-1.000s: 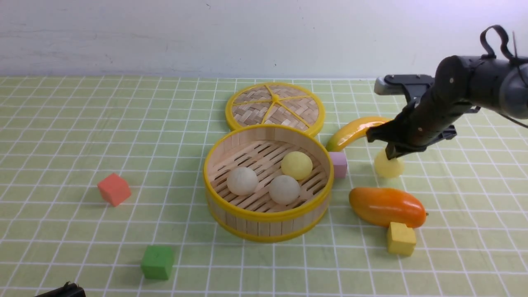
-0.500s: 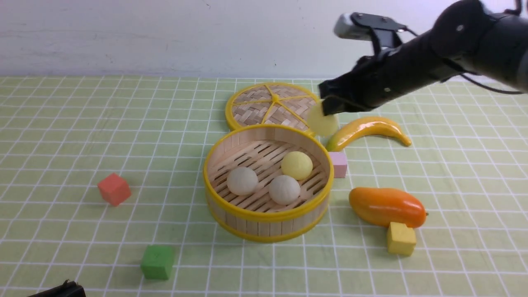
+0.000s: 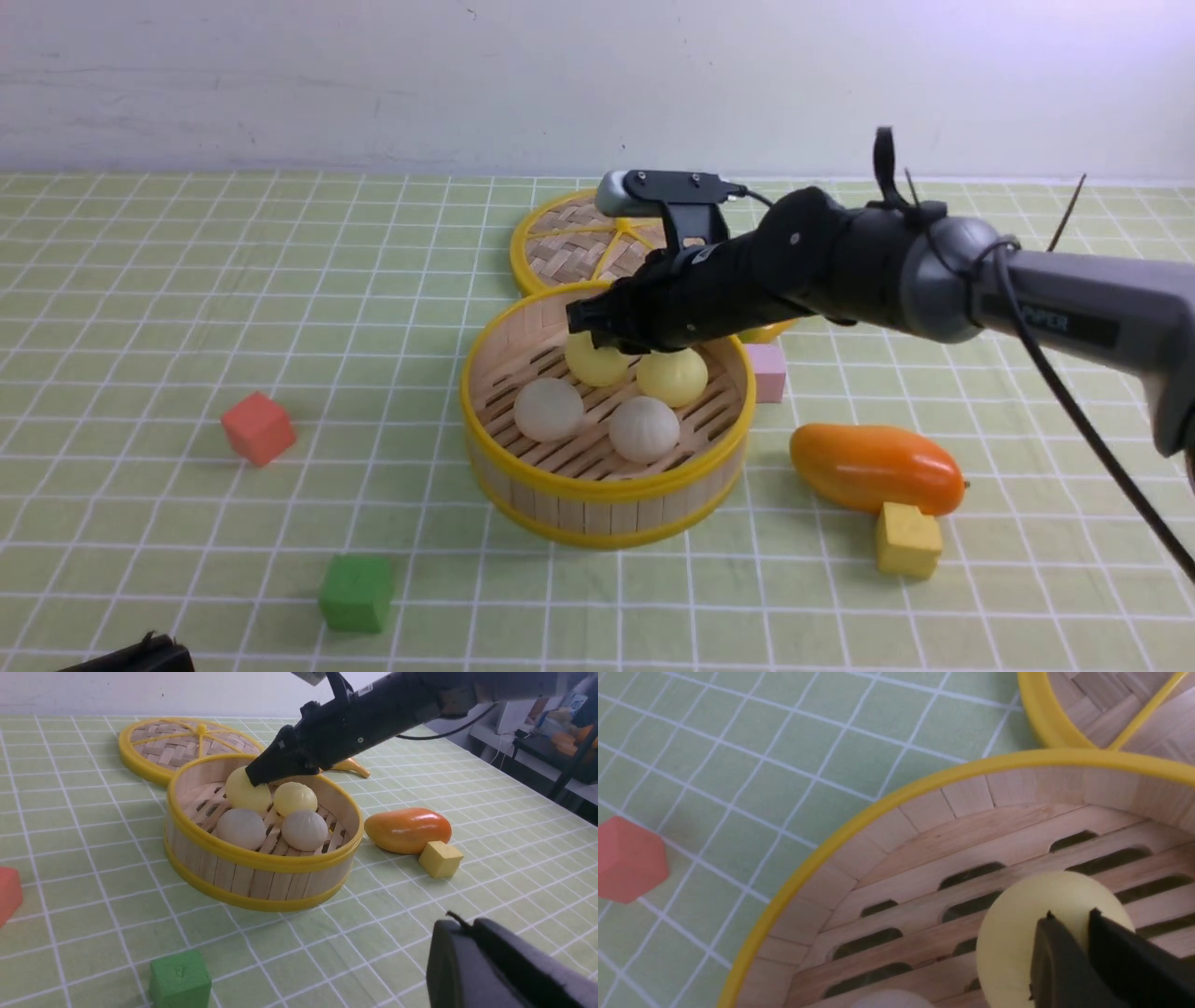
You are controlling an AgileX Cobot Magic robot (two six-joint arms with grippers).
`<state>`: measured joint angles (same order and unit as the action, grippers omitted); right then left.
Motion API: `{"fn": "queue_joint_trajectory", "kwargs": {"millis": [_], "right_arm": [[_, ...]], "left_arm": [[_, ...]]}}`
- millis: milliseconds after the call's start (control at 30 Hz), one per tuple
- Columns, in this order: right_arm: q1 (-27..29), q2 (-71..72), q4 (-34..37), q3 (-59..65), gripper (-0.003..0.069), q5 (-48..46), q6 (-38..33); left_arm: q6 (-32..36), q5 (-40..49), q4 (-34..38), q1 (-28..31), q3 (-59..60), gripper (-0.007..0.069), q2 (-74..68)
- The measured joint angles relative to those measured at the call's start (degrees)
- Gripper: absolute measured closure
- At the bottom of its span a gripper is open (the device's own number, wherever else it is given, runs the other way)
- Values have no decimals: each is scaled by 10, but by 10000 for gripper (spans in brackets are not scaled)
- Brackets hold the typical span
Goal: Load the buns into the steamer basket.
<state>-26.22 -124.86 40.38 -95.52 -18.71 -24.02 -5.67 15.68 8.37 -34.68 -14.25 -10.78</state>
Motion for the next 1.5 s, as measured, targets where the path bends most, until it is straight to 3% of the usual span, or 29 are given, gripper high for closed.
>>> {"fn": "queue_joint_trajectory", "kwargs": {"millis": [233, 367, 433, 467, 500, 533, 600, 733, 800, 1233, 1367, 1400, 1433, 1500], "right_arm": [[7, 34, -17, 1, 238, -34, 0], [34, 118, -70, 0, 188, -158, 16], [51, 180, -107, 0, 224, -259, 48], [53, 186, -111, 1, 230, -259, 51], [62, 231, -147, 11, 291, -329, 78], [62, 237, -147, 13, 300, -335, 78], [63, 309, -198, 52, 435, -396, 112], [63, 409, -249, 118, 629, -454, 165], [63, 453, -259, 137, 673, -489, 180], [80, 636, -283, 181, 678, -521, 159], [125, 731, -292, 295, 678, -396, 152], [148, 794, -292, 387, 678, -300, 151], [154, 801, -292, 398, 678, -289, 150], [191, 901, -296, 539, 678, -161, 148]], "left_arm": [[0, 0, 0, 0, 0, 588, 0], [0, 0, 0, 0, 0, 586, 0], [0, 0, 0, 0, 0, 585, 0], [0, 0, 0, 0, 0, 585, 0], [0, 0, 0, 0, 0, 583, 0], [0, 0, 0, 0, 0, 583, 0], [0, 0, 0, 0, 0, 578, 0], [0, 0, 0, 0, 0, 571, 0], [0, 0, 0, 0, 0, 570, 0], [0, 0, 0, 0, 0, 567, 0], [0, 0, 0, 0, 0, 564, 0], [0, 0, 0, 0, 0, 562, 0], [0, 0, 0, 0, 0, 562, 0], [0, 0, -1, 0, 0, 558, 0]]}}
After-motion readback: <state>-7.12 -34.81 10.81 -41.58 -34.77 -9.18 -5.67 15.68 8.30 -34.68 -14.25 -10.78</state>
